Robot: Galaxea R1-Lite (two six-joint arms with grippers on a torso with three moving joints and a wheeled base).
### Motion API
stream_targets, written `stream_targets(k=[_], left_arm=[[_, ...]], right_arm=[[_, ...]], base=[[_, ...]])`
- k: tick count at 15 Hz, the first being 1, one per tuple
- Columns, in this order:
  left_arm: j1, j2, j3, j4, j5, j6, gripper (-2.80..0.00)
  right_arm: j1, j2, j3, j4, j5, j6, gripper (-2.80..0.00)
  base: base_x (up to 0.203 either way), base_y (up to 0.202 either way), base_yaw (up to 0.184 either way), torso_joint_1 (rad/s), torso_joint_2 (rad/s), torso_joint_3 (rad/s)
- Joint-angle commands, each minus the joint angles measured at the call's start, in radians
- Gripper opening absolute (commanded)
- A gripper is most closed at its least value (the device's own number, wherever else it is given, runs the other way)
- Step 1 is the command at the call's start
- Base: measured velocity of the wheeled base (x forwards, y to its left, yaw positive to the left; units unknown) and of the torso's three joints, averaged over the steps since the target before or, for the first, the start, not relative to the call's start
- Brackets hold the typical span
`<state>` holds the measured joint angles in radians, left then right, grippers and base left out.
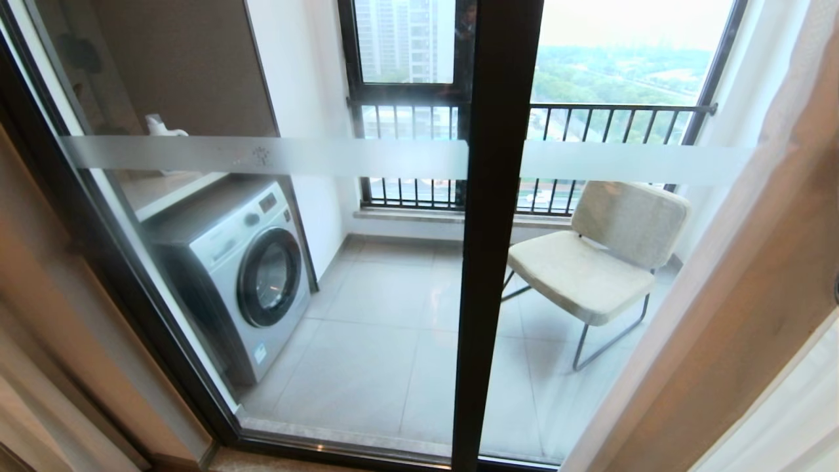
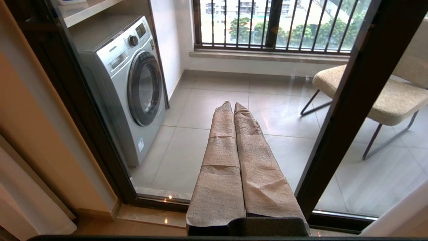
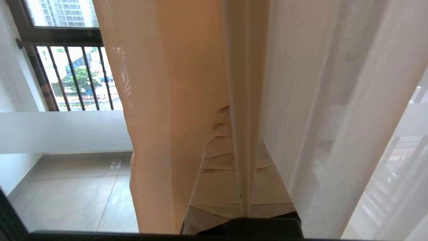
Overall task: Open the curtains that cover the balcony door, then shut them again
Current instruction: Pull the inner curtains open on both sides
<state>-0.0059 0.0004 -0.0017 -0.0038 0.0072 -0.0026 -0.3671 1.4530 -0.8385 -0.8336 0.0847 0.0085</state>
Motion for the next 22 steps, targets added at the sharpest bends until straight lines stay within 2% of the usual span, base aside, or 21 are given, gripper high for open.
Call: stream_targets(k=[1, 22], left_arm=[[0.0, 0.0, 0.0, -0.001, 0.0, 0.0, -2.8], [0.0, 0.0, 0.0, 0.001, -0.001, -0.002, -2.8]], right_arm=[[-0.016, 0.004, -0.001, -0.002, 0.001, 0.001, -2.8], [-0.075, -0.002, 0.003, 0.002, 0.0, -0.002, -2.8]], base=[[0.0, -0.191, 0.001, 0.003, 0.01, 0.002], [0.0, -0.19, 0.0, 0.003, 0.0, 0.002]])
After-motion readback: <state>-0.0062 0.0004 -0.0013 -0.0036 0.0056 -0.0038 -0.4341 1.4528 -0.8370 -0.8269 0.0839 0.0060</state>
